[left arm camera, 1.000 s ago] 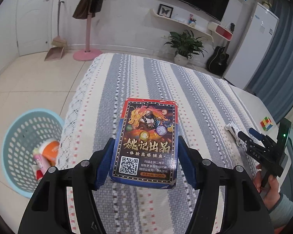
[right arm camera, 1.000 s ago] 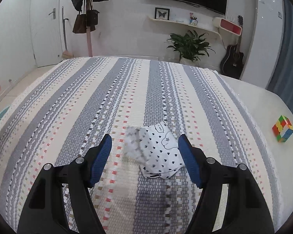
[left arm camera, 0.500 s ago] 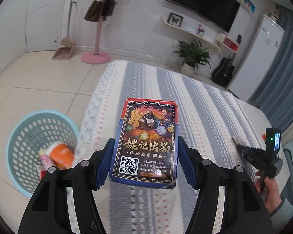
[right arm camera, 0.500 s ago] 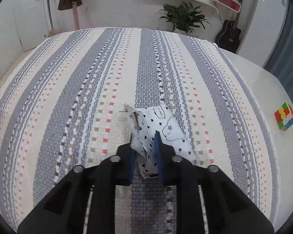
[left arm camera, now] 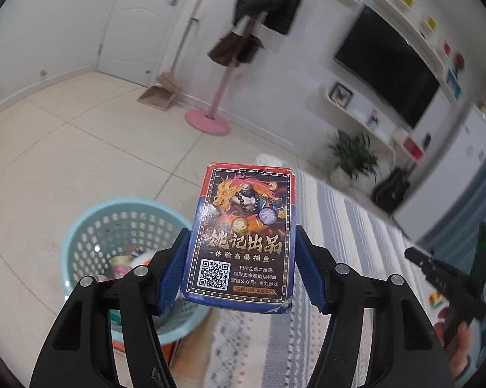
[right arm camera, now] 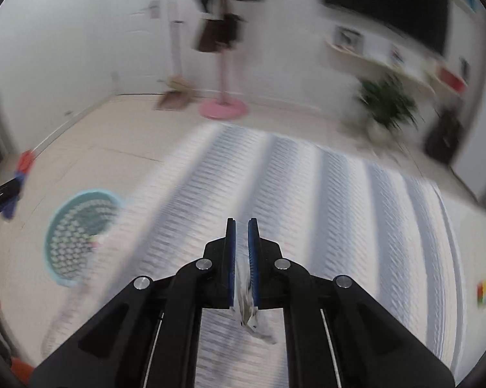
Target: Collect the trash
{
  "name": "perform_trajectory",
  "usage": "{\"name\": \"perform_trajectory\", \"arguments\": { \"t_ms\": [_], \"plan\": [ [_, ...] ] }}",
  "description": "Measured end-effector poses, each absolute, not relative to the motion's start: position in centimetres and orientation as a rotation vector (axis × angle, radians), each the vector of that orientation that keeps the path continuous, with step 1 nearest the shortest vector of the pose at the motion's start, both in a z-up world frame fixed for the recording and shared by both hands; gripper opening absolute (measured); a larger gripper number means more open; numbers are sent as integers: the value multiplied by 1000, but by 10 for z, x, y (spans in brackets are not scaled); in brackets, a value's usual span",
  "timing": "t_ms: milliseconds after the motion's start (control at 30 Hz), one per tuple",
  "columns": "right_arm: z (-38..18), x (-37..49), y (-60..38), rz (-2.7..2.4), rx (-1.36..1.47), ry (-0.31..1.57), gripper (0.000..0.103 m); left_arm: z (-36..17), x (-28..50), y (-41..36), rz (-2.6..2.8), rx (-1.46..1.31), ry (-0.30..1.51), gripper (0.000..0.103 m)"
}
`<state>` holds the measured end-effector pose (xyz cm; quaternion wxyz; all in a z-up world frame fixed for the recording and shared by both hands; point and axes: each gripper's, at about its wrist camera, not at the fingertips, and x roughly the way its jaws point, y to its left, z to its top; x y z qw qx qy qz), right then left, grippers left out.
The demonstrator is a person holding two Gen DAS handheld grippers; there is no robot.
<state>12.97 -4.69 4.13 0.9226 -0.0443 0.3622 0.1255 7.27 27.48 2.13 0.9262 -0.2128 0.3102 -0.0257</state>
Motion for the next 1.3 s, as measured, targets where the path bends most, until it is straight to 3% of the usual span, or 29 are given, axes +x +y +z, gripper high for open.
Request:
{"name": "perform_trajectory", "arguments": {
  "t_ms": [200,333,433,500,567,800,1300],
  "plan": [
    [60,122,61,445,-209,714,6,19,72,311,107,-395,652,61],
    [63,118,73,484,-194,705,7,17,70,323,164,-347,674,61],
    [48,130,50,475,-140,786,24,18,64,333,144,-376,679,61],
    [30,133,24,421,-108,828,50,21,62,335,141,-379,670,61],
    [11,132,4,384,-77,857,61,22,59,337,134,-384,663,61],
    [-58,97,-34,280,-15,943,61,19,59,334,119,-385,672,61],
    [-94,97,2,275,-114,1034,62,13,69,318,89,-369,689,57]
  ]
}}
